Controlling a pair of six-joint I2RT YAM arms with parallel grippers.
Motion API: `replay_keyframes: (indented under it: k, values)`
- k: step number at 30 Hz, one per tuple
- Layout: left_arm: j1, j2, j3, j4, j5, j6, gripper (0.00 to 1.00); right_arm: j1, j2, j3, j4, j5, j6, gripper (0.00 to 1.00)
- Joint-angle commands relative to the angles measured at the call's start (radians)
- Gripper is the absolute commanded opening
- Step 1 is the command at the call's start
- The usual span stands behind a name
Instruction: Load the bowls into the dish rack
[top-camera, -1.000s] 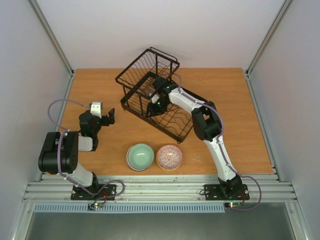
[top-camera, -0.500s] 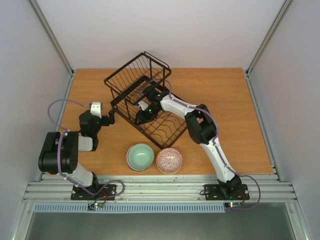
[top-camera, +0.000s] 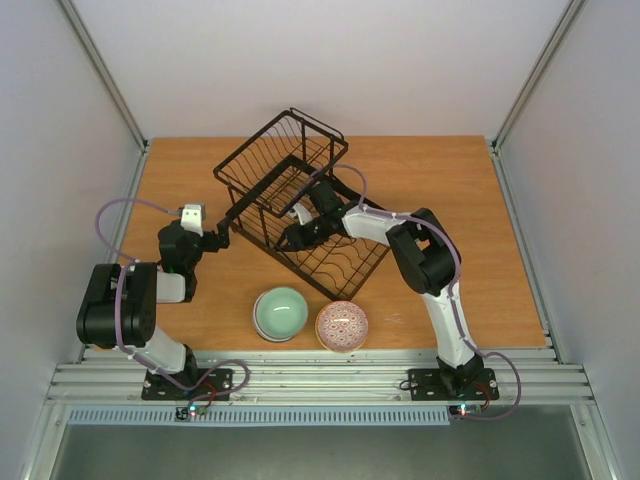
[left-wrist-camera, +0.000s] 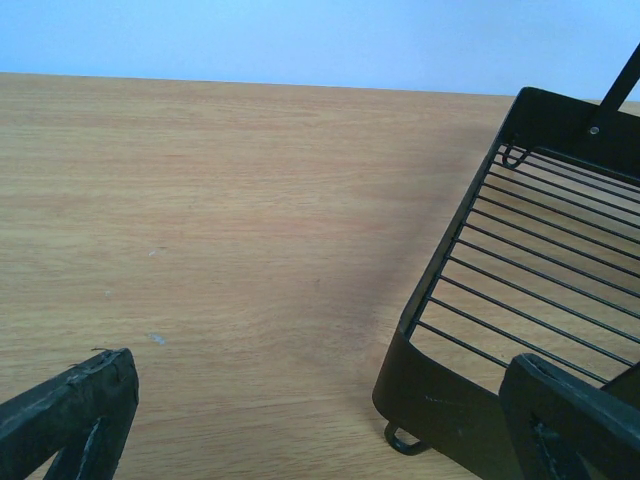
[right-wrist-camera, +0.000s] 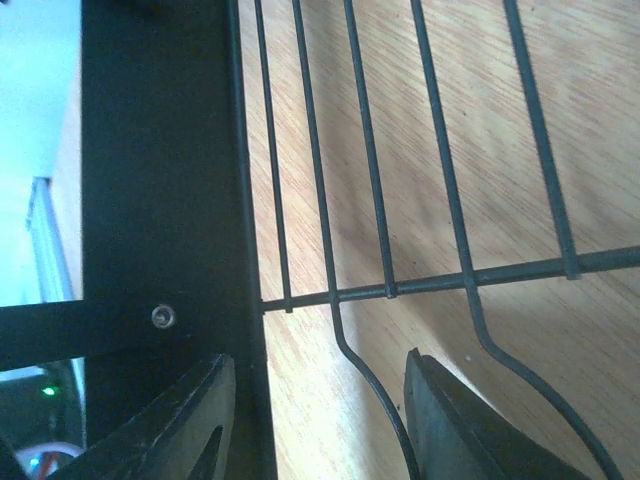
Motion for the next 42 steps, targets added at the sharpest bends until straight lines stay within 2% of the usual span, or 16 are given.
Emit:
replay_keyframes:
  k: [1, 3, 8, 13, 17, 22, 30, 36, 42]
  values:
    - [-0.004, -0.004, 0.021, 0.023, 0.000, 0.015, 0.99, -0.033, -0.027, -0.067, 0.193, -0.118, 0.127, 0.48]
    - [-0.004, -0.003, 0.020, 0.022, 0.000, 0.016, 0.99, -0.034, -0.031, -0.080, 0.224, -0.131, 0.136, 0.48]
    - [-0.004, -0.004, 0.021, 0.022, 0.000, 0.015, 0.99, -0.058, -0.097, -0.168, 0.284, -0.032, 0.162, 0.47]
    - [-0.004, -0.004, 0.021, 0.023, 0.001, 0.015, 0.99, -0.151, -0.224, -0.336, 0.470, 0.028, 0.277, 0.47]
    - [-0.004, -0.004, 0.021, 0.023, 0.000, 0.016, 0.99, -0.217, -0.309, -0.397, 0.454, 0.051, 0.276, 0.47]
    - [-0.004, -0.004, 0.021, 0.023, 0.001, 0.016, 0.99, -0.237, -0.425, -0.399, 0.250, 0.174, 0.170, 0.50]
    - [-0.004, -0.004, 0.021, 0.023, 0.000, 0.016, 0.99, -0.169, -0.681, -0.410, -0.257, 0.571, 0.066, 0.50]
    - [-0.004, -0.004, 0.021, 0.023, 0.001, 0.016, 1.00, -0.061, -0.839, -0.461, -0.520, 0.663, 0.125, 0.48]
    - [-0.004, -0.003, 0.021, 0.022, 0.000, 0.016, 0.99, 0.106, -0.962, -0.505, -0.704, 0.718, 0.271, 0.45]
